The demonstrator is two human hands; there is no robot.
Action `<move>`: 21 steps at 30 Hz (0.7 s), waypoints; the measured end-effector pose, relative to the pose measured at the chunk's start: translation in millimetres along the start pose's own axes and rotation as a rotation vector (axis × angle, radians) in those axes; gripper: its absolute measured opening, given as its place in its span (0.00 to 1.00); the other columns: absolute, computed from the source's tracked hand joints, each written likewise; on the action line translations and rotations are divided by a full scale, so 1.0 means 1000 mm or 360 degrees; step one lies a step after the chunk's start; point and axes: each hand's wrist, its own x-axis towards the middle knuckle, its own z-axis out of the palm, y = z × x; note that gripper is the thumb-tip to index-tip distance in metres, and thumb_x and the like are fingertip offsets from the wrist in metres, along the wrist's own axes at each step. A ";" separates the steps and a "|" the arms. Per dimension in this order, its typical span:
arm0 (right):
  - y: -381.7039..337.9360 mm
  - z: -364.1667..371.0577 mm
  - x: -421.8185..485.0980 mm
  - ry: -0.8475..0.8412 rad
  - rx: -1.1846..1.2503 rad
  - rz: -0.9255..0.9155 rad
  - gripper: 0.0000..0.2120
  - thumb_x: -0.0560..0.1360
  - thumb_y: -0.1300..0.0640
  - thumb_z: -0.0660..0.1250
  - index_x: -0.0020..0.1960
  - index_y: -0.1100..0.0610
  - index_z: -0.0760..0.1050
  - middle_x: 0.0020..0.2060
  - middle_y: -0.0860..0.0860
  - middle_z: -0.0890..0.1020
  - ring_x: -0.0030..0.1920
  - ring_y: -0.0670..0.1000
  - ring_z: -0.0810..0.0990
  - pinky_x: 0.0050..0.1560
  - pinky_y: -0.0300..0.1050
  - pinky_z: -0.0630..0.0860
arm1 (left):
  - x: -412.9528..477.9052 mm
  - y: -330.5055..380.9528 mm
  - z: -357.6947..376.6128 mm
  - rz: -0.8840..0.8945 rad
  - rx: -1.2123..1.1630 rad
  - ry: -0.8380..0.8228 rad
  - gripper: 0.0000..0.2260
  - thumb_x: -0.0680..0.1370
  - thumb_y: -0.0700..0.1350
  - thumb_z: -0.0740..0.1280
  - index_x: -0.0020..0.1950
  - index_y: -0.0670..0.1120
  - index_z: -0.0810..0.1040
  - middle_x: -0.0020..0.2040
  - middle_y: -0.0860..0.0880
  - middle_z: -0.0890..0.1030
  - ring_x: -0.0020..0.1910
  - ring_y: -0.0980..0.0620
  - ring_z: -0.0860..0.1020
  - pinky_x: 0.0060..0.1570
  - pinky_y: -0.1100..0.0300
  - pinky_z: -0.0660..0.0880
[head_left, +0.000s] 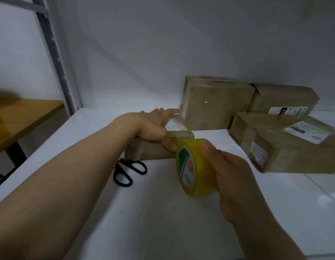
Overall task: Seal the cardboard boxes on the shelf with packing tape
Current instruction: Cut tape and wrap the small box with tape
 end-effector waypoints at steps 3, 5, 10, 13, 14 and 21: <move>0.001 0.000 0.006 0.0029 -0.0037 0.0011 0.17 0.78 0.44 0.67 0.37 0.53 0.82 0.32 0.47 0.86 0.32 0.44 0.84 0.40 0.46 0.78 | 0.003 -0.003 0.001 0.0068 -0.0001 0.0021 0.51 0.60 0.71 0.73 0.79 0.66 0.52 0.77 0.52 0.61 0.76 0.47 0.61 0.73 0.43 0.61; -0.002 0.001 0.007 0.0001 -0.0068 0.0029 0.16 0.78 0.44 0.66 0.39 0.53 0.82 0.32 0.46 0.86 0.32 0.43 0.84 0.40 0.46 0.78 | 0.003 -0.001 -0.003 0.0135 -0.0073 0.0002 0.47 0.65 0.67 0.75 0.79 0.62 0.58 0.71 0.55 0.67 0.71 0.48 0.67 0.70 0.49 0.66; -0.030 0.000 0.018 -0.0143 0.0038 -0.0256 0.22 0.71 0.40 0.72 0.48 0.60 0.83 0.45 0.62 0.84 0.48 0.62 0.85 0.51 0.62 0.81 | -0.006 0.007 -0.045 0.0216 -0.0361 0.0026 0.14 0.76 0.48 0.73 0.62 0.54 0.83 0.55 0.58 0.84 0.55 0.55 0.81 0.53 0.61 0.75; -0.060 0.006 0.032 -0.0190 0.0223 -0.0455 0.17 0.75 0.47 0.70 0.47 0.63 0.84 0.43 0.66 0.83 0.44 0.58 0.83 0.49 0.56 0.79 | -0.008 0.015 -0.061 0.0248 -0.0436 0.0029 0.04 0.78 0.42 0.71 0.46 0.50 0.84 0.39 0.56 0.85 0.41 0.54 0.83 0.42 0.60 0.79; -0.066 0.011 0.038 -0.0168 0.0256 -0.0447 0.16 0.77 0.47 0.69 0.45 0.61 0.84 0.41 0.63 0.85 0.42 0.56 0.84 0.49 0.54 0.80 | -0.006 0.015 -0.062 0.0220 -0.0452 -0.0006 0.04 0.78 0.43 0.70 0.46 0.50 0.84 0.40 0.55 0.86 0.42 0.53 0.84 0.45 0.58 0.80; -0.087 0.025 0.085 -0.0006 0.0285 -0.0212 0.22 0.80 0.40 0.64 0.56 0.58 0.81 0.38 0.56 0.87 0.39 0.54 0.87 0.51 0.56 0.84 | -0.016 0.029 -0.065 0.0184 0.0052 0.0444 0.18 0.80 0.52 0.67 0.67 0.47 0.76 0.63 0.46 0.80 0.59 0.46 0.78 0.56 0.55 0.74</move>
